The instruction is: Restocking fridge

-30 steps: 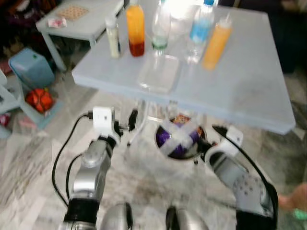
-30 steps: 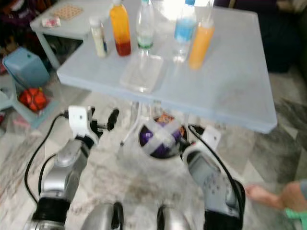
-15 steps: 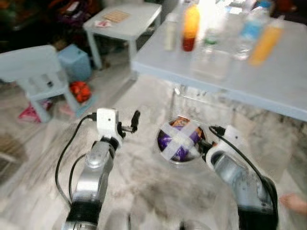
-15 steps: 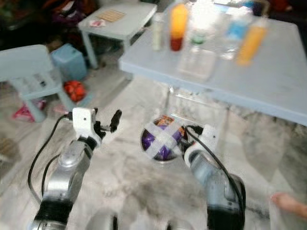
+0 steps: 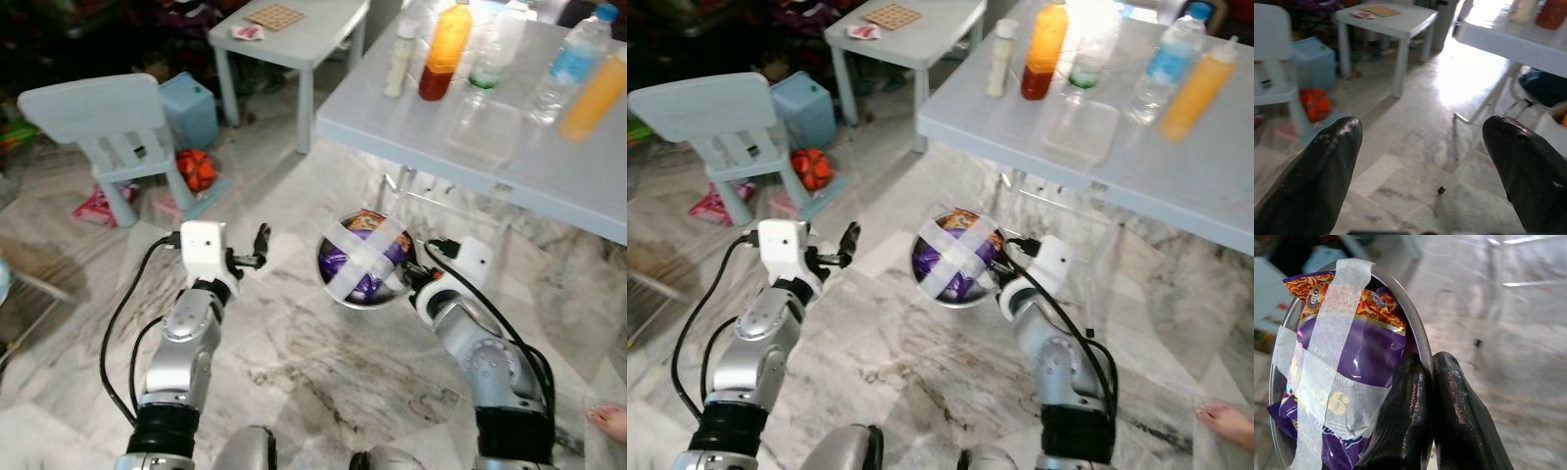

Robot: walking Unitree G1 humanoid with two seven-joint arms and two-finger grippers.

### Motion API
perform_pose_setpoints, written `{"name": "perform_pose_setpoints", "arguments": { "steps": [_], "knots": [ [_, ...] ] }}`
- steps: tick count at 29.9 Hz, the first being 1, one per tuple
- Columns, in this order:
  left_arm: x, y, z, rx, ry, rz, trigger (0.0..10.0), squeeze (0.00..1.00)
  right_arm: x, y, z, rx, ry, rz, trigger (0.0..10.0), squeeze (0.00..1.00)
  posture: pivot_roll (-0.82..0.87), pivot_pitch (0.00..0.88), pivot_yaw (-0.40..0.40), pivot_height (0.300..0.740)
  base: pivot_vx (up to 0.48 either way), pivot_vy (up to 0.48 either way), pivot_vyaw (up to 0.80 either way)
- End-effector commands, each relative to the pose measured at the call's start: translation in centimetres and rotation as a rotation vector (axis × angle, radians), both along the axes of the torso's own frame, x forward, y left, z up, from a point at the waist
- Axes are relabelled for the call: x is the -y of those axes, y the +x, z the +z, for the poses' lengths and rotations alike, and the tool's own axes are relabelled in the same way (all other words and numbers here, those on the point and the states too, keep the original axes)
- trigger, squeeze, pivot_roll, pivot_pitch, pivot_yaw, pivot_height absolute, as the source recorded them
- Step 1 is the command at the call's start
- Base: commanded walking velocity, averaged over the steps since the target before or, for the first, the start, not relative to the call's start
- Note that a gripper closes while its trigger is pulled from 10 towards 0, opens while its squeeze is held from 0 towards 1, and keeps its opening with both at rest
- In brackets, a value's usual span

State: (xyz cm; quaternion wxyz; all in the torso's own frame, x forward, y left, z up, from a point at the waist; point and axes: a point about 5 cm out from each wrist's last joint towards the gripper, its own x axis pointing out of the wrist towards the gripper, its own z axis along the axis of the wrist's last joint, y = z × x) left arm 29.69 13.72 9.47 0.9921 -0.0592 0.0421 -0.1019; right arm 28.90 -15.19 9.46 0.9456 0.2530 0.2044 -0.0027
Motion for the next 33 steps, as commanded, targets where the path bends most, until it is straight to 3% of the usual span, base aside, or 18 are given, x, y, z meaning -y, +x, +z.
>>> {"name": "perform_pose_setpoints", "arguments": {
  "steps": [1, 3, 14, 33],
  "knots": [
    [-0.1, 0.1, 0.1, 0.0, 0.005, -0.001, 10.0, 0.0, 0.0, 0.5, 1.0, 0.058, -0.014, 0.002, 10.0, 0.0, 0.01, 0.05, -0.004, 0.74, 0.0, 0.0, 0.8],
    [-0.2, 0.1, 0.2, 0.015, 0.035, 0.026, 10.0, 0.0, 0.1, 0.7, 1.3, 0.071, -0.025, -0.007, 10.0, 0.0, 0.01, 0.053, -0.003, 0.74, 0.0, 0.0, 0.8],
    [1.2, -0.4, 0.3, 0.001, 0.018, 0.004, 10.0, 0.0, -0.6, 1.3, 1.5, 0.104, -0.028, 0.007, 10.0, 0.0, 0.01, 0.057, 0.004, 0.74, -0.08, 0.0, 0.8],
    [1.3, -0.8, 0.4, 0.021, 0.037, 0.009, 10.0, 0.0, -0.9, 1.3, 1.0, 0.1, -0.023, 0.006, 10.0, 0.0, 0.02, 0.06, 0.004, 0.74, -0.029, 0.0, 0.8]
  ]
}}
